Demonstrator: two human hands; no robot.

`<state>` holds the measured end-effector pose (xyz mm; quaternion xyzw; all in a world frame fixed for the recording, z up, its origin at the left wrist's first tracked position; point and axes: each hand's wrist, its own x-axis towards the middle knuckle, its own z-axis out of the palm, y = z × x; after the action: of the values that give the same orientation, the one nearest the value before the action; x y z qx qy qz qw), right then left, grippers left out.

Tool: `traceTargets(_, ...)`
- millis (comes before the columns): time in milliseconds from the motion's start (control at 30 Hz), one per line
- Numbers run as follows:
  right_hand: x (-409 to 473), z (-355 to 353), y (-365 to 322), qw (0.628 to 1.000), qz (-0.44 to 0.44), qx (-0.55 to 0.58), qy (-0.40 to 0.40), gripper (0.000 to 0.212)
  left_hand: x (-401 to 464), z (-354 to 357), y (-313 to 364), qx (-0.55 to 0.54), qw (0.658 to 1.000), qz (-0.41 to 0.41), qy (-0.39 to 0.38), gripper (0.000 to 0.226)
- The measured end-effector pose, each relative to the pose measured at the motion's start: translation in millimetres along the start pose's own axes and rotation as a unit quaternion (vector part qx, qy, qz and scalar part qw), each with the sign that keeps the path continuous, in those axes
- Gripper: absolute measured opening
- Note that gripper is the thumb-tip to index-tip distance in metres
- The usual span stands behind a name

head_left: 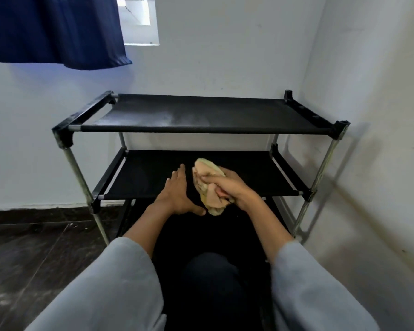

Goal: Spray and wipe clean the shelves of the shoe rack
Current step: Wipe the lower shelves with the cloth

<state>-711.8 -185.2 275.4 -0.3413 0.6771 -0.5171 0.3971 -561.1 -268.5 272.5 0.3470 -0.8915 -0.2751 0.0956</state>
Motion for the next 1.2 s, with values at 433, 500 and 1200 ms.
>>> traceTargets(433, -14.3, 6.6, 100.0, 0.983, 0.092, -0.145, -0.067, 0.053, -84.0, 23.0, -154.6, -0.054, 0.994, -0.078, 0.053, 0.063)
traceTargets(500, 0.7, 22.3, 104.5, 0.98, 0.086, -0.168, -0.07, 0.053, -80.8, 38.3, -170.8, -0.051, 0.99, -0.119, 0.055, 0.071)
traceTargets(1200, 132.0, 179.8, 144.7, 0.793, -0.265, -0.546, -0.061, 0.05, -17.4, 87.5, -216.0, -0.069, 0.962, -0.198, 0.173, 0.088)
